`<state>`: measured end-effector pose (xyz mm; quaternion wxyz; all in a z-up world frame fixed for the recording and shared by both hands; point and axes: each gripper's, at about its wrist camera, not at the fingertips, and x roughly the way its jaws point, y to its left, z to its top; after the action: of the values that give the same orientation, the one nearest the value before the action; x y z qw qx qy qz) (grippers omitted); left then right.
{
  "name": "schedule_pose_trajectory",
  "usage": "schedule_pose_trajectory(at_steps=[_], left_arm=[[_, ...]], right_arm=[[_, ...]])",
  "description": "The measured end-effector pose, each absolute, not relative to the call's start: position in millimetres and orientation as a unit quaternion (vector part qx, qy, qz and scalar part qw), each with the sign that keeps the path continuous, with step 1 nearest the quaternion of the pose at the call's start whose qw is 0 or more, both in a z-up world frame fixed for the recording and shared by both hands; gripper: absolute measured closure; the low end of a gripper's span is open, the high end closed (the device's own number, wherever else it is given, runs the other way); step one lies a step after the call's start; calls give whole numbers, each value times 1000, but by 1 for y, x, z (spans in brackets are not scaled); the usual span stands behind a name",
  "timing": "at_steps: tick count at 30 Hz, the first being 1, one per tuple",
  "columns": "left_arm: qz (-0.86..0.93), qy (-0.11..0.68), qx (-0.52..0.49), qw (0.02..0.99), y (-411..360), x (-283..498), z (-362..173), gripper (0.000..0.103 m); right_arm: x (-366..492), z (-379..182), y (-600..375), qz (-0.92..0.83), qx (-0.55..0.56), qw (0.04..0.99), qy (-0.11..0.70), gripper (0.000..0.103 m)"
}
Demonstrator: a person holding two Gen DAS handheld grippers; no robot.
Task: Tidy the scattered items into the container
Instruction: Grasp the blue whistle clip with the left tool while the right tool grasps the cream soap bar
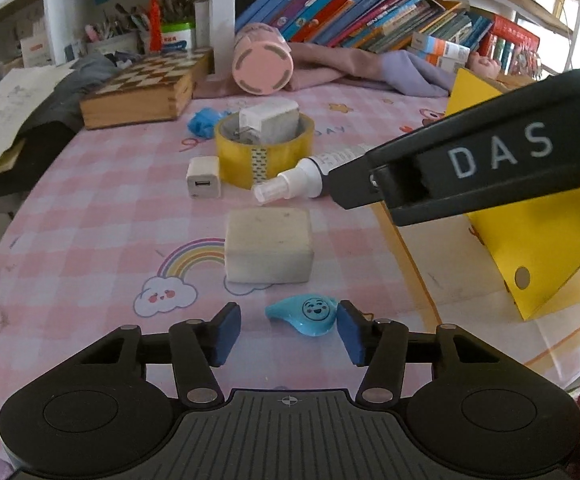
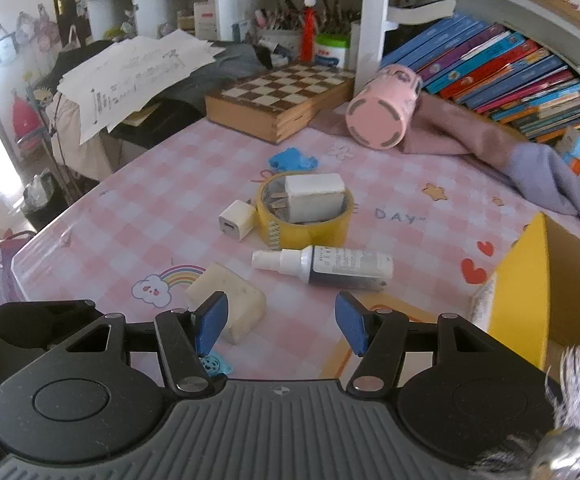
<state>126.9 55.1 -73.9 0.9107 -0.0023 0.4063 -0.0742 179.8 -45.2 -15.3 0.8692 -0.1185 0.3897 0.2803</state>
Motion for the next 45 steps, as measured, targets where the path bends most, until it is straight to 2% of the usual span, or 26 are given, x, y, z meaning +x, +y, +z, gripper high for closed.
schedule_pose_trajectory(at_steps=[4, 8, 23, 34, 36, 38, 39, 45], left_arm=[[-87, 399, 21, 912, 48, 127, -76, 57], [-83, 394, 33, 915, 44, 125, -77, 65], [15, 400, -19, 916, 94, 108, -56, 66], [72, 385, -61, 918, 127, 112, -41, 66], [75, 379, -63, 920, 129, 113, -38, 66], [77, 375, -66, 921, 130, 112, -36, 66], [78, 374, -67, 922, 131, 112, -36, 66], [82, 373, -76, 921, 134, 109, -34, 66]], right_arm=[[191, -22, -38, 291, -120, 857, 408, 45], [197, -27, -33, 298, -119, 849, 419, 45], [215, -52, -10, 317, -119, 818, 465, 42], [216, -54, 2, 331, -131, 812, 462, 42], [213, -50, 1, 336, -132, 814, 455, 38], [210, -50, 1, 341, -136, 814, 450, 23], [209, -50, 3, 342, -139, 813, 451, 20], [210, -63, 13, 341, -154, 803, 464, 21]])
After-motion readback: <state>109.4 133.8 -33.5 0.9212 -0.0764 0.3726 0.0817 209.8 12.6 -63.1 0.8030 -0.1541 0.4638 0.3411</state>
